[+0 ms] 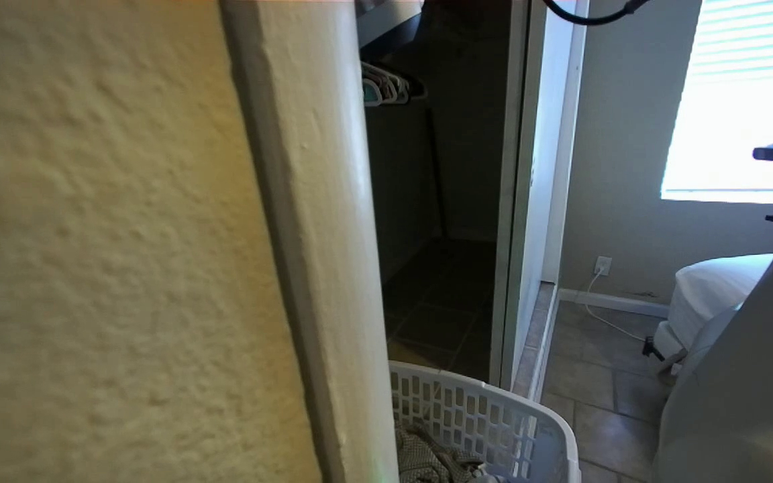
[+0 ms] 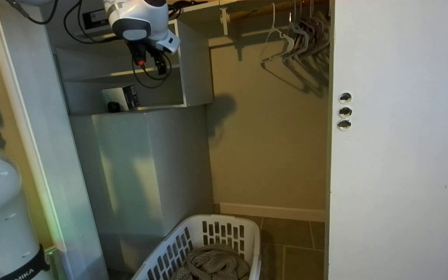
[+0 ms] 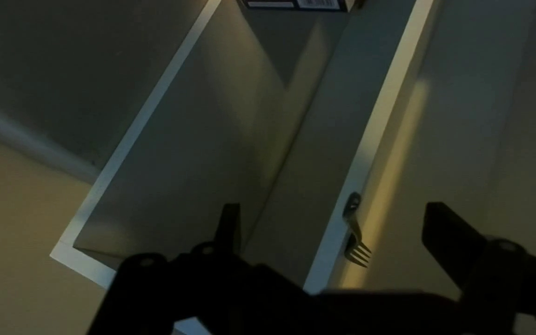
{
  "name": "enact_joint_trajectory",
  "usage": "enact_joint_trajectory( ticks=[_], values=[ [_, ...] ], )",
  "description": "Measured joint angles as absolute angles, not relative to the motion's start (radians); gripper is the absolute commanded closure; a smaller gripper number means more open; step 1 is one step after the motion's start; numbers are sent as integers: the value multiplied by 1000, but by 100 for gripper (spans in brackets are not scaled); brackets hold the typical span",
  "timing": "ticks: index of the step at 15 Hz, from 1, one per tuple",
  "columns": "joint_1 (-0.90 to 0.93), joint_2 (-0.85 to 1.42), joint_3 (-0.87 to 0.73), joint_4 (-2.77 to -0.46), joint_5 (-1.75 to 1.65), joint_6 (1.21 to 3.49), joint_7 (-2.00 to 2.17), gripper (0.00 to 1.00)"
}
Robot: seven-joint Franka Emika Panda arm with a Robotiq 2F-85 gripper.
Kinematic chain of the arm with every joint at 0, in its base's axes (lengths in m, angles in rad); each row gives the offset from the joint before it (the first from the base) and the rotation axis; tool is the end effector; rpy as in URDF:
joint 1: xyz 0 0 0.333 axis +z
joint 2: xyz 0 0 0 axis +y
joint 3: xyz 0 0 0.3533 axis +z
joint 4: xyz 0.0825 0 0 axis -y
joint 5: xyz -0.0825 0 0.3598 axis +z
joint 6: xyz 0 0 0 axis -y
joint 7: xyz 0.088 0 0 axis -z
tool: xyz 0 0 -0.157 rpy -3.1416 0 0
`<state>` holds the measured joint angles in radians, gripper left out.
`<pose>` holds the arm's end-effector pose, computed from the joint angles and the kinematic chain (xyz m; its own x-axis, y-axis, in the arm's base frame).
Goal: Move the black object from the top shelf to the bottom shelf.
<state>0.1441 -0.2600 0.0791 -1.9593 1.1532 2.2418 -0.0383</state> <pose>0.4904 0.1811 0.6808 0.9134 -0.3574 0.1949 0.0127 -0.4534 -0.8912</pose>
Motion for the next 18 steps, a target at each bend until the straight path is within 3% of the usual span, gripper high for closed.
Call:
enact_joint_trajectory(
  ticks=[12, 13, 14, 16, 17, 18],
  values=[
    [150, -236, 111, -1988, 1578, 2246, -38, 0],
    [150, -228, 117, -1990, 1590, 2251, -37, 9],
    [150, -220, 122, -1990, 1598, 2256, -37, 25],
    [150, -207, 131, -1990, 1608, 2270, -36, 41],
    [150, -203, 133, -1990, 1611, 2277, -35, 40],
    [149, -200, 134, -1990, 1614, 2282, -35, 24]
  ],
)
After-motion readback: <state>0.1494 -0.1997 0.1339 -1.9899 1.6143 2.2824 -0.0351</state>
